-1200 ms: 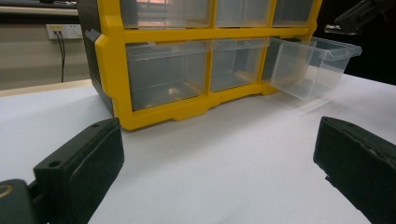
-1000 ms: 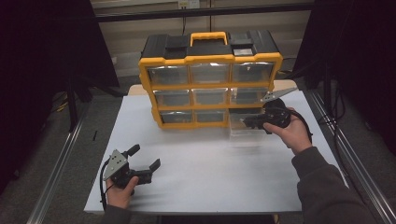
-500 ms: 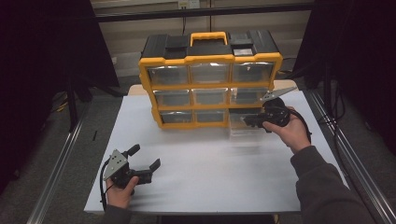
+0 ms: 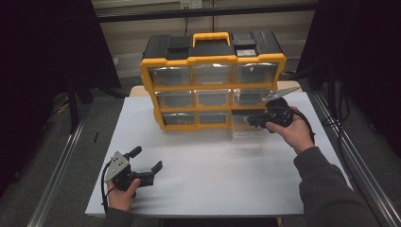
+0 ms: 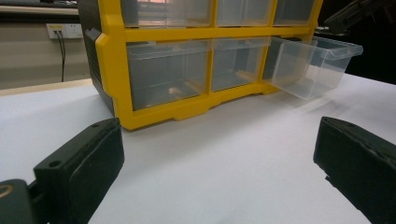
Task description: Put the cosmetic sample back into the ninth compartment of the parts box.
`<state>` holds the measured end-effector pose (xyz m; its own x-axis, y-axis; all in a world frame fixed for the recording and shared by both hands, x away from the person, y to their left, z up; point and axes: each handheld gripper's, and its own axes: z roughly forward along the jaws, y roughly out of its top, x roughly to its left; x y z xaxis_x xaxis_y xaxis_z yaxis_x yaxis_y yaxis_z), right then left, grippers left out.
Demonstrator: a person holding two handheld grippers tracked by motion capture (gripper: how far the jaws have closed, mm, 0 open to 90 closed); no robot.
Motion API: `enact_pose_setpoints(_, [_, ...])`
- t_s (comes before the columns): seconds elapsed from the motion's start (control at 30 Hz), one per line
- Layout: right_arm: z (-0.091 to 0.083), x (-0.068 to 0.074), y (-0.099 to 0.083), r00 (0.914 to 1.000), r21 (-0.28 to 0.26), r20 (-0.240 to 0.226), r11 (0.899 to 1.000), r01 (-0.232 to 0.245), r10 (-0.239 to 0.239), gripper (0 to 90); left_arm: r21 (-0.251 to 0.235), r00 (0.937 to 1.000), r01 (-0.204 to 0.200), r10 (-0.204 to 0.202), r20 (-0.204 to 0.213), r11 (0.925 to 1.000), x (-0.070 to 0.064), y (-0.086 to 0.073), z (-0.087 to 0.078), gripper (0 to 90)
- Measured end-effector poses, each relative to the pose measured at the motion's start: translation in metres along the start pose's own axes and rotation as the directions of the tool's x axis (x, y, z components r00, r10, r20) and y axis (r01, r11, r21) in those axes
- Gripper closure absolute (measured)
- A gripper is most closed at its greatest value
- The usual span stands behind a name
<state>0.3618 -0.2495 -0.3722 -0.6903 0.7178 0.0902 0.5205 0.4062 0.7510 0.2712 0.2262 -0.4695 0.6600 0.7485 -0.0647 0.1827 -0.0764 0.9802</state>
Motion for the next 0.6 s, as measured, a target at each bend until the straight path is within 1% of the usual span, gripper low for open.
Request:
enact_pose_setpoints(0.07, [0.0001, -0.0003, 0.0004, 1.0, 0.0, -0.006, 1.0, 0.001, -0.001, 81.3, -0.001, 1.0, -0.004, 0.004, -0.004, 1.0, 0.0003, 0.0002, -0.0004, 1.9])
enact_pose_setpoints(0.17, [0.0007, -0.0003, 0.0005, 1.0, 0.007, 0.002, 1.0, -0.001, 0.001, 81.3, -0.002, 1.0, 0.001, -0.001, 0.0, 1.0, -0.0001, 0.0001, -0.0002, 1.9])
enact_pose_setpoints(0.23, [0.0012, -0.0007, 0.0004, 1.0, 0.01, 0.006, 1.0, 0.001, -0.001, 81.3, -0.003, 1.0, -0.006, 0.006, -0.003, 1.0, 0.0003, 0.0002, -0.0003, 1.9])
enact_pose_setpoints(0.3, [0.0018, -0.0013, 0.0003, 0.9999, 0.008, 0.01, 1.0, 0.001, -0.001, 81.3, -0.002, 1.0, -0.004, 0.004, -0.004, 1.0, 0.0002, 0.0002, -0.0004, 1.9])
enact_pose_setpoints(0.33, [0.0022, -0.0015, 0.0001, 1.0, 0.002, 0.006, 1.0, 0.0, 0.0, 81.3, -0.002, 1.0, 0.0, 0.0, 0.0, 1.0, 0.0, 0.0001, -0.0002, 1.9])
enact_pose_setpoints(0.37, [0.0019, -0.0024, 0.0, 1.0, 0.01, -0.003, 1.0, 0.004, -0.004, 81.2, -0.002, 1.0, 0.002, -0.002, 0.001, 1.0, -0.0001, 0.0001, 0.0, 1.9])
enact_pose_setpoints(0.4, [0.0026, -0.0023, -0.0002, 1.0, 0.007, -0.001, 1.0, 0.003, -0.003, 81.3, -0.002, 1.0, 0.001, -0.001, 0.0, 1.0, -0.0001, 0.0001, -0.0001, 1.9])
enact_pose_setpoints(0.47, [0.0027, -0.0022, 0.0001, 0.9999, 0.016, 0.011, 1.0, 0.003, -0.003, 81.3, 0.0, 1.0, 0.0, 0.0, 0.002, 1.0, -0.0001, 0.0, 0.0, 1.9])
enact_pose_setpoints(0.6, [0.0039, -0.0015, 0.0004, 0.9999, 0.014, 0.013, 1.0, -0.001, 0.001, 81.3, -0.002, 1.0, 0.0, 0.0, 0.002, 1.0, -0.0001, 0.0001, 0.0001, 1.9])
